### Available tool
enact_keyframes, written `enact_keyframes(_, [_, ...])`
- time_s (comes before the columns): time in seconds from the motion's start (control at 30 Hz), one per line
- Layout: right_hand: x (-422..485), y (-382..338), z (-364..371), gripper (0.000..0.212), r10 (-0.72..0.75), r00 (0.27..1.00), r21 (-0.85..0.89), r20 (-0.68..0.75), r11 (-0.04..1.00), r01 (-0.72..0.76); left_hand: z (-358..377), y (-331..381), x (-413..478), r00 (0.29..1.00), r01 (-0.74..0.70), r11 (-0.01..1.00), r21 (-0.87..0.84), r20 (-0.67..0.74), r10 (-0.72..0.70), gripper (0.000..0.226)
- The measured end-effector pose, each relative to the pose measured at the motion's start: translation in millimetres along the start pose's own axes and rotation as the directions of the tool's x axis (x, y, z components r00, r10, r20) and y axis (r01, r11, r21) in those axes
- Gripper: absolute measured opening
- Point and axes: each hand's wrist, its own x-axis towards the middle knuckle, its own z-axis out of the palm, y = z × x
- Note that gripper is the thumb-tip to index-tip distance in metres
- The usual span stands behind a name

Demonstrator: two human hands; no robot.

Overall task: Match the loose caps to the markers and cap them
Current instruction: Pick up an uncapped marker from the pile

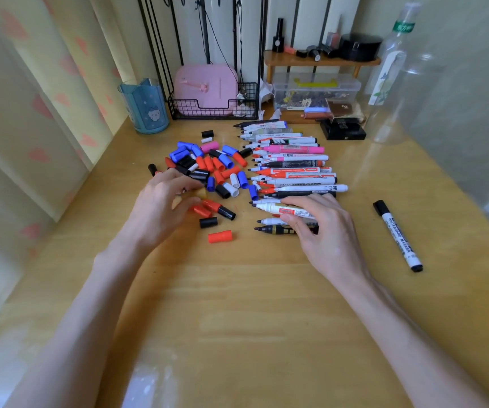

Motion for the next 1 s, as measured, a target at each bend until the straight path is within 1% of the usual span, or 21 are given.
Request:
enact_keyframes(0.13, [-0.5, -1.4, 0.5, 0.021, -0.004, 1.000, 0.000, -0.003, 1.000, 0.004, -19.4, -7.9, -23.1, 0.987, 0.051, 0.998, 0.027, 0.149, -0.054, 0.028])
enact_keyframes(0.2, [-0.5, -2.5, 1.5, 0.021, -0.013, 1.000, -0.003, 0.002, 1.000, 0.013, -18.7, -8.7, -29.5, 0.980, 0.083, 0.996, 0.027, 0.181, -0.086, 0.032])
enact_keyframes(0.33, [-0.7, -2.3, 0.2, 0.022, -0.017, 1.000, -0.003, 0.000, 1.000, 0.017, -19.0, -10.1, -26.2, 0.986, 0.101, 0.994, -0.037, 0.140, -0.095, 0.038])
enact_keyframes(0.43, [-0.1, -1.6, -1.2, 0.021, -0.010, 1.000, 0.006, -0.011, 1.000, 0.010, -19.4, -14.3, -19.5, 0.987, 0.153, 0.975, -0.160, 0.081, -0.142, 0.026])
enact_keyframes(0.5, [0.0, -2.2, -0.5, 0.021, -0.008, 1.000, 0.005, -0.011, 1.000, 0.008, -15.8, -17.9, -13.2, 0.982, 0.183, 0.966, -0.184, -0.012, -0.188, 0.017])
enact_keyframes(0.57, [-0.1, -2.3, 0.4, 0.021, -0.009, 1.000, 0.005, -0.010, 1.000, 0.009, -7.0, -22.8, -5.4, 0.965, 0.237, 0.969, -0.067, -0.101, -0.243, 0.018])
enact_keyframes(0.6, [0.0, -2.0, 0.7, 0.022, -0.011, 1.000, 0.005, -0.008, 1.000, 0.011, -1.6, -24.6, -1.7, 0.958, 0.266, 0.964, 0.016, -0.117, -0.262, 0.021])
enact_keyframes(0.67, [-0.2, -1.4, 0.3, 0.022, -0.012, 1.000, 0.010, -0.001, 1.000, 0.012, 6.2, -26.1, 4.6, 0.958, 0.283, 0.951, 0.126, -0.093, -0.272, 0.024])
enact_keyframes(0.73, [-0.2, -0.8, -1.2, 0.022, -0.003, 1.000, 0.009, -0.003, 1.000, 0.003, 8.2, -26.0, 8.6, 0.966, 0.256, 0.953, 0.163, -0.059, -0.250, 0.026])
enact_keyframes(0.87, [0.2, -0.2, -1.1, 0.022, 0.003, 1.000, 0.004, -0.010, 1.000, -0.003, 6.1, -27.5, 10.5, 0.981, 0.195, 0.954, 0.228, -0.055, -0.187, 0.024])
enact_keyframes(0.93, [-0.1, -0.1, 0.4, 0.022, 0.001, 1.000, 0.004, -0.001, 1.000, -0.001, 6.4, -29.8, 9.0, 0.984, 0.175, 0.953, 0.246, -0.064, -0.164, 0.020])
enact_keyframes(1.0, [-0.5, 0.2, 0.8, 0.021, -0.001, 1.000, 0.004, 0.002, 1.000, 0.001, 5.0, -30.3, 7.5, 0.985, 0.161, 0.955, 0.247, -0.103, -0.140, 0.017])
